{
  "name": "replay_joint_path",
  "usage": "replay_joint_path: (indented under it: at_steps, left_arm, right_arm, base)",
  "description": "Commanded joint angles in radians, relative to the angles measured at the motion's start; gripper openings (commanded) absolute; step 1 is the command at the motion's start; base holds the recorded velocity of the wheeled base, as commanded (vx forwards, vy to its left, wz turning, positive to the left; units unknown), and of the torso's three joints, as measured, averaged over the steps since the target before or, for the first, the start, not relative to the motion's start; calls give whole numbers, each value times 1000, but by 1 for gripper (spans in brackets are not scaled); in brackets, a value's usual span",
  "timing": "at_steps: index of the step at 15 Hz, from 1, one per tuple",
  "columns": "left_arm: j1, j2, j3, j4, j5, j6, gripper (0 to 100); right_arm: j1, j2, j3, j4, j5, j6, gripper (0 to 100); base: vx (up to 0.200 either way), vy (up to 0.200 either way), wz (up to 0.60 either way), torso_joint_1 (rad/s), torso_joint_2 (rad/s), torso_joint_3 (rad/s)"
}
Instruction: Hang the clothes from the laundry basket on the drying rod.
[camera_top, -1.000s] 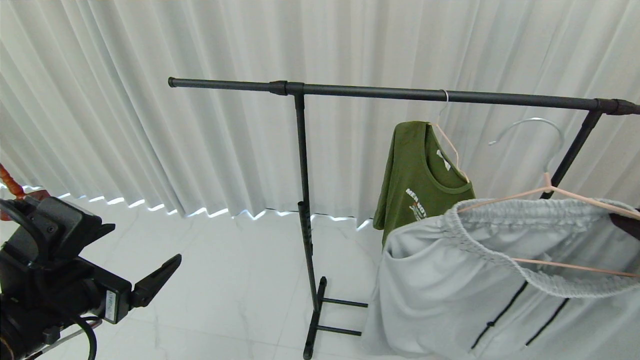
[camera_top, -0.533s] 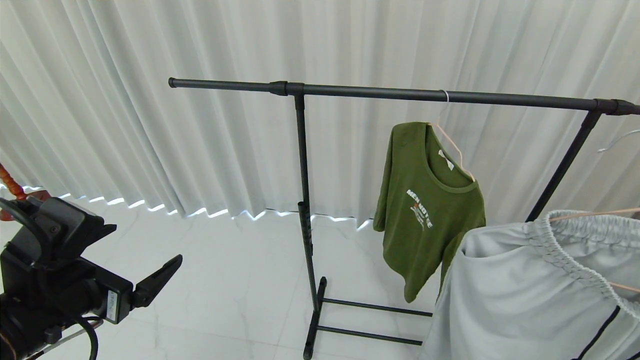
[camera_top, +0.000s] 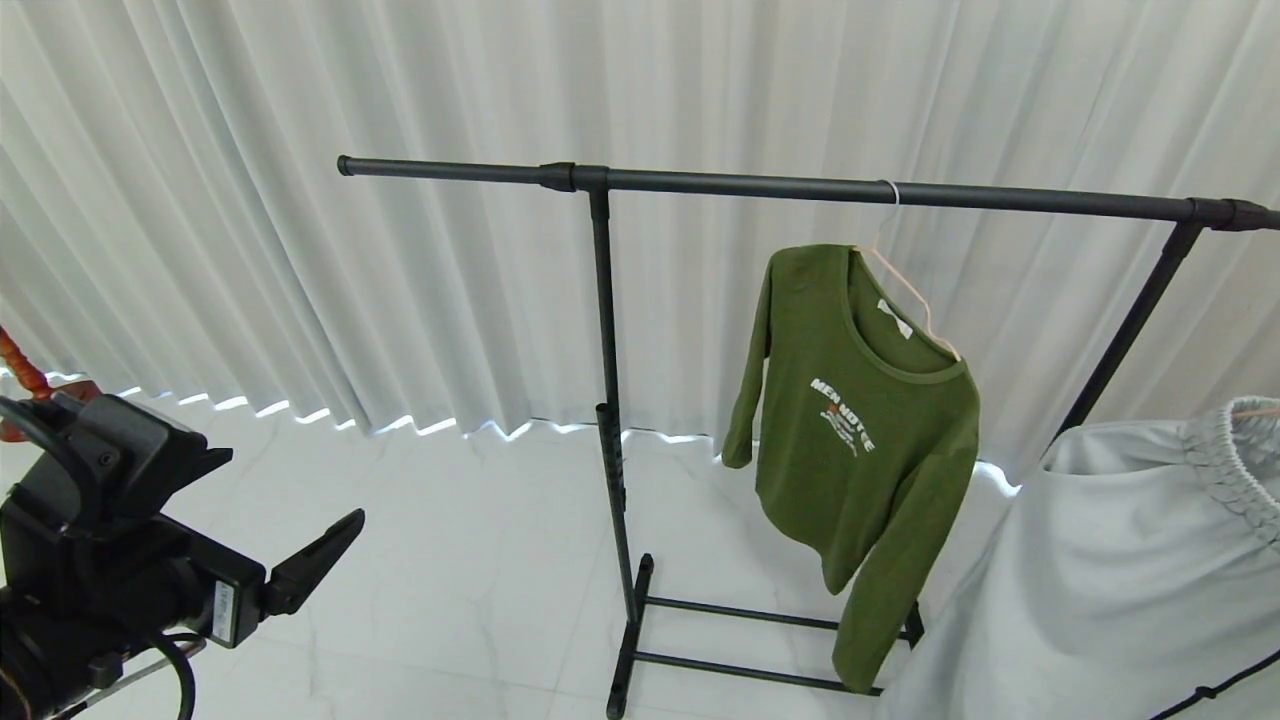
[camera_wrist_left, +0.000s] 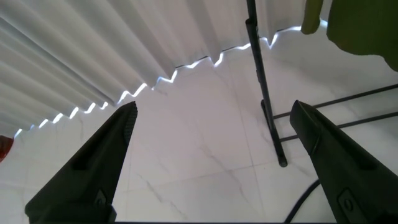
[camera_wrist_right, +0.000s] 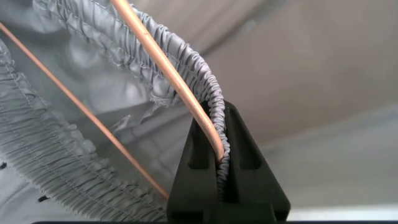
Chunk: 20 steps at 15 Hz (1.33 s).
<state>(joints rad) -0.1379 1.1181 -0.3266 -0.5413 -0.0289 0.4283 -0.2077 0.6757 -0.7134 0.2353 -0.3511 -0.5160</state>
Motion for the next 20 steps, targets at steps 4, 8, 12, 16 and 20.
replay_joint_path:
  at_steps: [4, 8, 12, 16, 20]
  left_arm:
    - [-2, -6, 0, -2, 0, 50, 100]
    - [-3, -11, -2, -2, -3, 52, 100]
    - [-3, -17, -2, -2, -3, 58, 100]
    - [-5, -18, -2, -2, -5, 60, 100]
    - [-5, -18, -2, -2, -5, 60, 100]
  right_arm:
    - [-134, 19, -8, -24, -2, 1, 0]
    - [-134, 93, -35, -102, -2, 42, 0]
    - [-134, 125, -52, -105, -2, 45, 0]
    - [-133, 146, -52, -111, 0, 60, 0]
    - [-133, 200, -54, -113, 0, 103, 0]
  base:
    - [0, 0, 0, 0, 0, 0]
    - [0, 0, 0, 0, 0, 0]
    - [200, 0, 0, -6, -2, 0]
    - [200, 0, 0, 7, 7, 1]
    - [200, 0, 0, 5, 1, 5]
